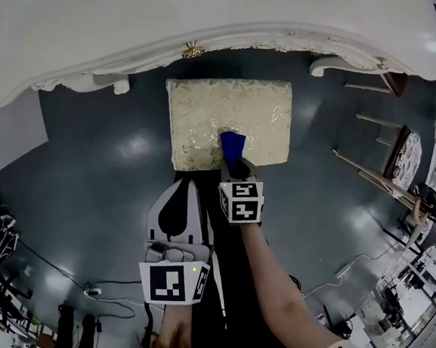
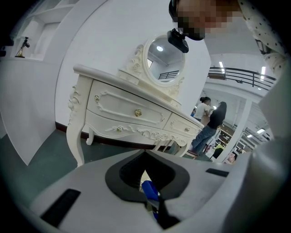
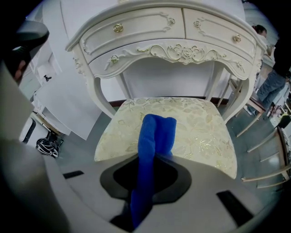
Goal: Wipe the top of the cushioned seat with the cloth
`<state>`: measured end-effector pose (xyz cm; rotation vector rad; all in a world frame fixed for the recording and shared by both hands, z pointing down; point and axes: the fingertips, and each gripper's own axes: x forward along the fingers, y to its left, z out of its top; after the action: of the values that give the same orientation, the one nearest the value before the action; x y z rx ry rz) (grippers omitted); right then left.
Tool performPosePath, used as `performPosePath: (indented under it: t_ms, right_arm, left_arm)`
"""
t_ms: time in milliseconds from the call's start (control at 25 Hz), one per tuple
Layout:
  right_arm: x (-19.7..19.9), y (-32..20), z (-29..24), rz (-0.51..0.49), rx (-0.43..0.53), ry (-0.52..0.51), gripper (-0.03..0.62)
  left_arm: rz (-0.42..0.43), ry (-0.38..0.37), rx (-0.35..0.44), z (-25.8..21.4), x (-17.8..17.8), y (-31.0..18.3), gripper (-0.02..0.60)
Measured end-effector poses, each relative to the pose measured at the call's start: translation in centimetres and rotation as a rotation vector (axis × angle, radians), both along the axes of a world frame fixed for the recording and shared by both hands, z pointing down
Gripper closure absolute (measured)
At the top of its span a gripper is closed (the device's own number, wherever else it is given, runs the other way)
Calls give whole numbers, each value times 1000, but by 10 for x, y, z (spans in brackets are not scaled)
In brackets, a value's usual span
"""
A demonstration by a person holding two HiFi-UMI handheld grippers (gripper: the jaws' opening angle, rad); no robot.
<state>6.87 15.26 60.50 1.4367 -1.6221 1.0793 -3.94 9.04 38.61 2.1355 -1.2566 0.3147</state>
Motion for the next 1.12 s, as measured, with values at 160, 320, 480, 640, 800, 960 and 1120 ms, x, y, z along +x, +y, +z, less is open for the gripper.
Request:
performPosePath:
  t_ms: [160,320,480,640,800,960,1120]
  right_arm:
    - [-10,-2,-1,-22,0,-12,533]
    - [-17,-4,-1,-38,-3,-17,533]
    - [-21,-5,0,-45,-8,-17,533]
    - [-26,-7,-1,-52,-6,-25,533]
    - [-35,-9,-1,-76,-5,-30,533]
    - [-47,-13,-1,-94,0,-45,533]
    - [-56,-14,-3,-110,1,-53,533]
  left_arm:
    - [-13,-2,2,-1,-4,-2,583]
    - [-26,-2,4,-2,-8,-4,583]
    - [-37,-3,4,-1,-12,-6,583]
    - [-46,-4,3,-1,-15,-7,583]
    - [-54,-3,2,-1,-18,-8,583]
    - [-62,-4,2,0,-22,-9,583]
    - [-71,-5,2,-1,-26,-9,583]
